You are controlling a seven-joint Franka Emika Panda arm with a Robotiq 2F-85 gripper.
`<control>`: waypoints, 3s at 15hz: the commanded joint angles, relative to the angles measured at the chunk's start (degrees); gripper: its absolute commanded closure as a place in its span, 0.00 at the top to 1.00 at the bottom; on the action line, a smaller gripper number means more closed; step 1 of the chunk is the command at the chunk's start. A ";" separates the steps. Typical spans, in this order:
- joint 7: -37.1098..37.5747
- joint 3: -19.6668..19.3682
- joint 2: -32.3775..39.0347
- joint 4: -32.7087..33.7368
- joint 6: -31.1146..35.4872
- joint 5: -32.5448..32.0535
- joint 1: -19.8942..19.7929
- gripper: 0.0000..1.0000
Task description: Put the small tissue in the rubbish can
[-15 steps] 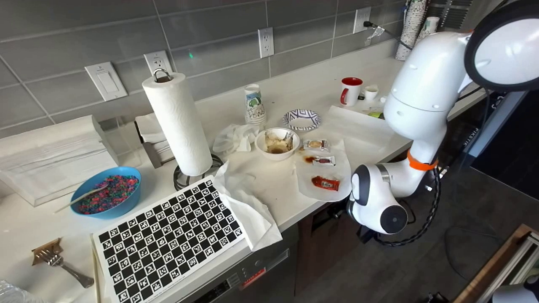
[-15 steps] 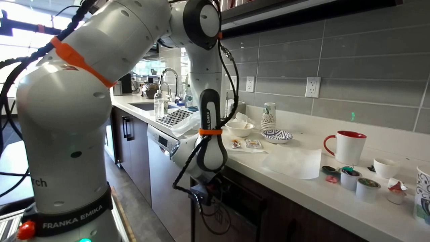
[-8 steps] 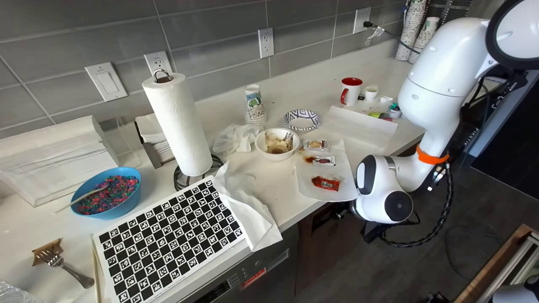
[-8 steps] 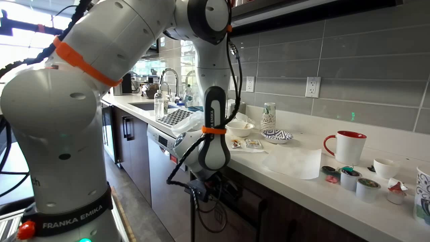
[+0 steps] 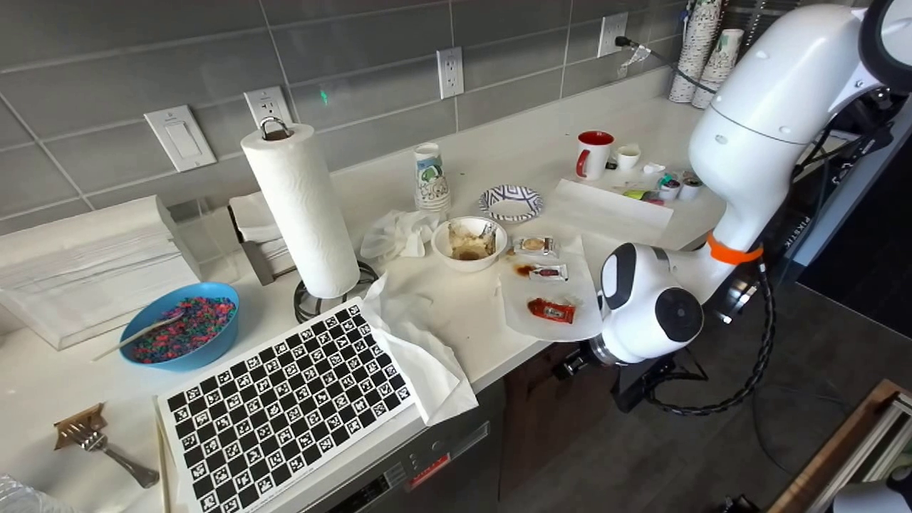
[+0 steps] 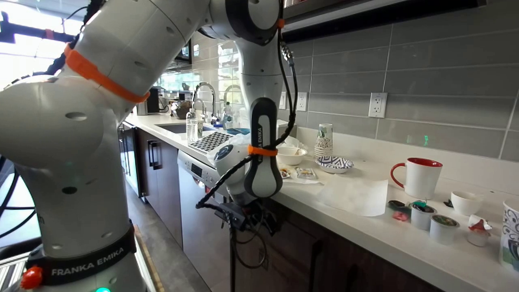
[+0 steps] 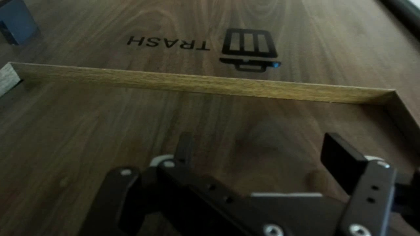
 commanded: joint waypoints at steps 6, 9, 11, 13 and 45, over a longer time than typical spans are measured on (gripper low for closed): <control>-2.19 1.80 -1.55 -1.98 12.66 2.10 -3.53 1.00; -2.42 0.94 -2.53 -3.00 17.76 3.76 -2.30 1.00; -10.13 0.11 -3.04 -5.00 22.56 11.98 -2.84 1.00; -16.63 -4.13 -5.11 -8.47 25.45 21.12 1.00 1.00; 18.91 -106.50 7.23 -10.06 54.98 7.83 108.87 1.00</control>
